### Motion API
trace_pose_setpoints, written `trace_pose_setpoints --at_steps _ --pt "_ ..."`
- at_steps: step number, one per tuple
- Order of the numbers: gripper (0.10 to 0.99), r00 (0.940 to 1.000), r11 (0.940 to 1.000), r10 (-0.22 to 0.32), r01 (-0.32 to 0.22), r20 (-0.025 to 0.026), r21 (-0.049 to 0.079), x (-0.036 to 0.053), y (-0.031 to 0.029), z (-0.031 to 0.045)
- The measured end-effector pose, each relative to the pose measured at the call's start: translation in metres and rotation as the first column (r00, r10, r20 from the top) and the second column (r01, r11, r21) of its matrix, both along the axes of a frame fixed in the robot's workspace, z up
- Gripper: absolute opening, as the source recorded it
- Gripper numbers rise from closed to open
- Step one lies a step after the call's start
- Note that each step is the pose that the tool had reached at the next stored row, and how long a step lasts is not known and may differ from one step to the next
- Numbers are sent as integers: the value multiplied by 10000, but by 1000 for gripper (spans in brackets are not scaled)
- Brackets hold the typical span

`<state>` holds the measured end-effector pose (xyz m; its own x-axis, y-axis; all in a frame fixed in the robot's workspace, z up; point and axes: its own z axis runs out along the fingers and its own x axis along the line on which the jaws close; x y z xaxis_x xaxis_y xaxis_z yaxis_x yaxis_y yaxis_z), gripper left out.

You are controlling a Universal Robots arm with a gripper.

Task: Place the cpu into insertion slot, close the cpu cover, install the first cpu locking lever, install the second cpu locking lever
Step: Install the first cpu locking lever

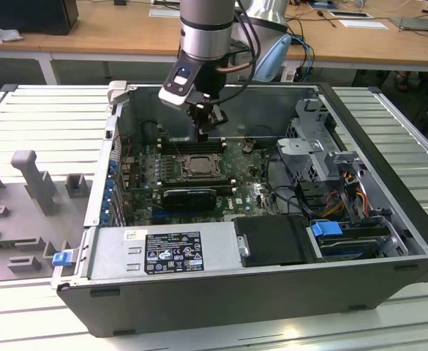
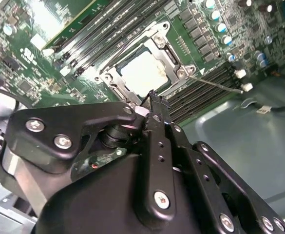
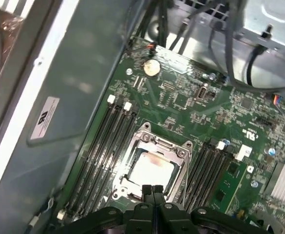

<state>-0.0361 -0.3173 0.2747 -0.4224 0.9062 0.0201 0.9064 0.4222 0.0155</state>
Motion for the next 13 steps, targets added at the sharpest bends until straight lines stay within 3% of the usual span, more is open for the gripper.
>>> trace_pose_setpoints --at_steps 4,9,12,13 --pt "106 9967 9967 817 -817 0 0 0 0 -1" --pt "106 9900 9900 1412 -1412 0 0 0 0 -1" --pt "106 9829 9829 1841 -1841 0 -1 0 0 -1" --pt "106 9772 9772 2122 -2122 0 0 0 0 -2"
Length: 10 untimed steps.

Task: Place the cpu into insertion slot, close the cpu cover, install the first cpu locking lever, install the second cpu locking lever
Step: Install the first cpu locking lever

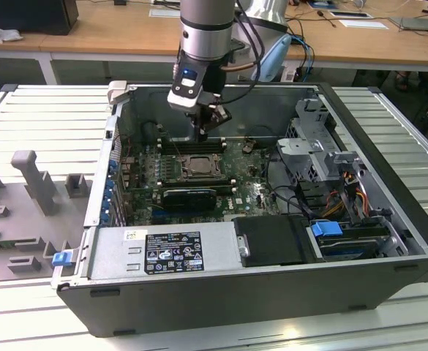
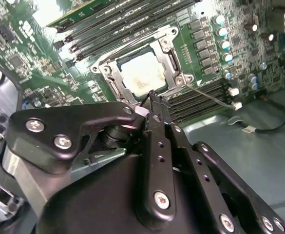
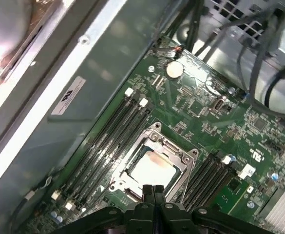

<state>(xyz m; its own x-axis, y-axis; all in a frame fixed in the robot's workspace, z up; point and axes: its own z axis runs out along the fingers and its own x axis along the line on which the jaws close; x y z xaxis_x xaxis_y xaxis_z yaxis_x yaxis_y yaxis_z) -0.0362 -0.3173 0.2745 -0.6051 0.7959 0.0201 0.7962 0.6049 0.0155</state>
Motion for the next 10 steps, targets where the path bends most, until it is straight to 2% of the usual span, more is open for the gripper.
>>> trace_pose_setpoints --at_steps 3,10 --pt "106 9960 9960 899 -899 -1 -1 0 0 -1" --pt "106 9820 9820 1891 -1891 0 -1 0 0 -4"
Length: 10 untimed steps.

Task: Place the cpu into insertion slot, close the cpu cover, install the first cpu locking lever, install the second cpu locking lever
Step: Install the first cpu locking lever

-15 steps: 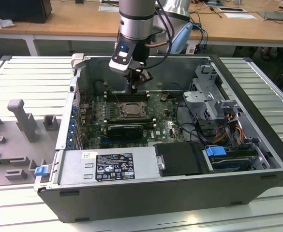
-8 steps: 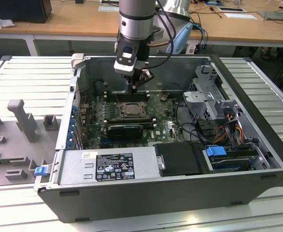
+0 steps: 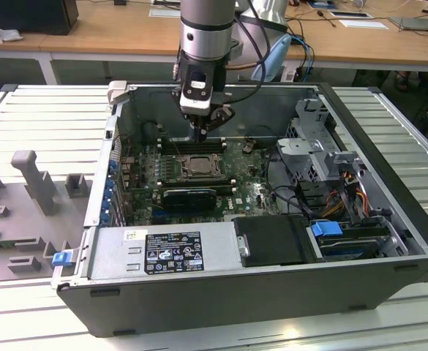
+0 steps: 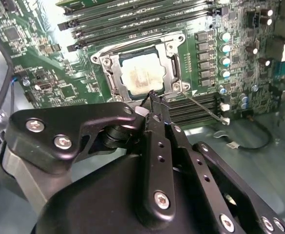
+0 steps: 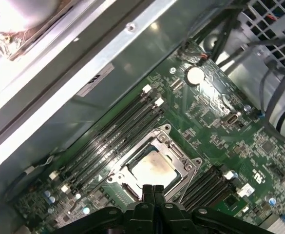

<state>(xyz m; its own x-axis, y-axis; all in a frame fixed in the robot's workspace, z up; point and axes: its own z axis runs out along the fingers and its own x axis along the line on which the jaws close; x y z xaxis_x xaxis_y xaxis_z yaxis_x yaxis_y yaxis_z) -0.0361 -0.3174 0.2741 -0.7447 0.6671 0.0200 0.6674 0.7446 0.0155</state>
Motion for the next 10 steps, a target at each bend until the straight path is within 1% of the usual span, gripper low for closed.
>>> trace_pose_setpoints --at_steps 5,10 --pt "106 9986 9986 535 -535 0 1 0 0 -1" --pt "106 9944 9944 1054 -1054 0 1 0 0 -3"
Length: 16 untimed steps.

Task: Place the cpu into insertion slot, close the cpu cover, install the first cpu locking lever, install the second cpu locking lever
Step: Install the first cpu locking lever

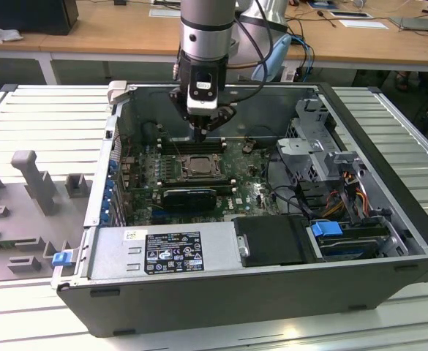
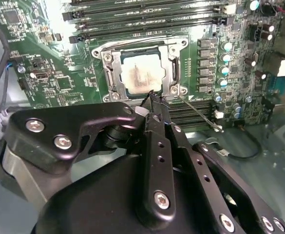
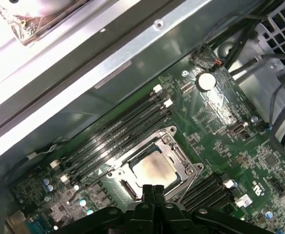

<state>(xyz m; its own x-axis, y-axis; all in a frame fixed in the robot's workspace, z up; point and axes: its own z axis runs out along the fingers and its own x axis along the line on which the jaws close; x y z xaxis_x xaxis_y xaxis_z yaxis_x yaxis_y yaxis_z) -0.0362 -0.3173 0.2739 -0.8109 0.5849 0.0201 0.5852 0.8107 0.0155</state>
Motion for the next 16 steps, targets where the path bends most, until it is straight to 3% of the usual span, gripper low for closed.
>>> trace_pose_setpoints --at_steps 5,10,16 --pt "106 9984 9984 572 -572 0 0 0 0 -1" --pt "106 9900 9900 1411 -1411 0 0 0 0 -1" --pt "106 9684 9684 2496 -2496 1 0 0 0 -2"
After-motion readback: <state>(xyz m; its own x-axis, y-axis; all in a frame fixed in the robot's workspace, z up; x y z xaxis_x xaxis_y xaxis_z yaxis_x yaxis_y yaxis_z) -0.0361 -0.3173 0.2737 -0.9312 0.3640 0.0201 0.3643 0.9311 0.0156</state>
